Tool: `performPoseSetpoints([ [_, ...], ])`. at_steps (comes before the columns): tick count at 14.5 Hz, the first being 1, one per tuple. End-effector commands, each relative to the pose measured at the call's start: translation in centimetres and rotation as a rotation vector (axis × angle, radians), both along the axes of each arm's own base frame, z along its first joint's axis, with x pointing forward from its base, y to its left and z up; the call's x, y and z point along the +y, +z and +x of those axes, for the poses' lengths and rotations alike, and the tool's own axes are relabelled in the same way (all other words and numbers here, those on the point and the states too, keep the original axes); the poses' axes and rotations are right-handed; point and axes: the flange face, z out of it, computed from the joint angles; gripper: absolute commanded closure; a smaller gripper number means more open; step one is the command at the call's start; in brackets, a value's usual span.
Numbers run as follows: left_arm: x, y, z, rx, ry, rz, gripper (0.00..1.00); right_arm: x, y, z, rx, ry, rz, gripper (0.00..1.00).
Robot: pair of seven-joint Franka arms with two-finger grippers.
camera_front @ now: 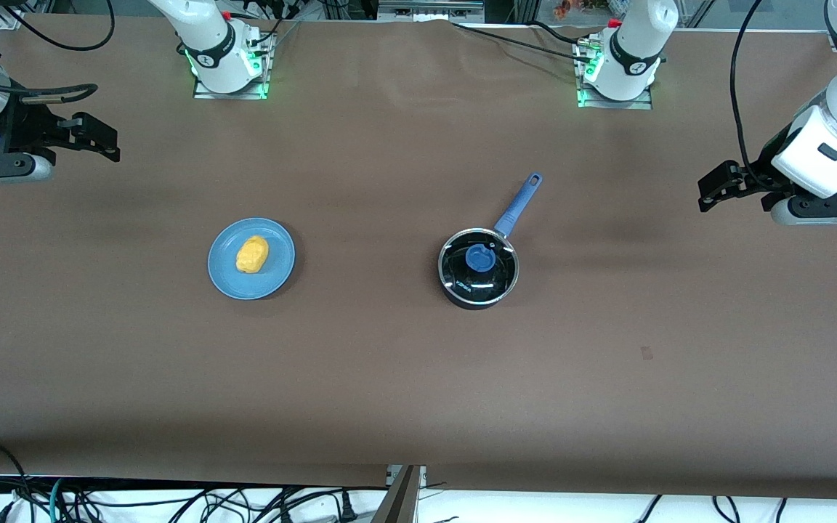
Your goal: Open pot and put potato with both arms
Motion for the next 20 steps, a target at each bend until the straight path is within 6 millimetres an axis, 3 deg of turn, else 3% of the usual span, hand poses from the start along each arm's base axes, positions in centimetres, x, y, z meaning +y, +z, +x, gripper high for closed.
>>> performPoseSetpoints([
  [1, 0.0, 0.3, 0.3, 0.012, -0.024, 0.012, 0.0, -0.5, 0.6, 0.1, -0.006, 0.006, 0.006, 0.0],
  [16, -0.4, -0.7, 0.7, 0.03, -0.031, 0.013, 0.0, 1.1, 0.3, 0.3, -0.007, 0.019, 0.008, 0.0],
  [20, -0.7, -1.6, 0.9, 0.045, -0.031, 0.015, 0.0, 1.7, -1.4, 1.1, 0.016, 0.032, 0.012, 0.0],
])
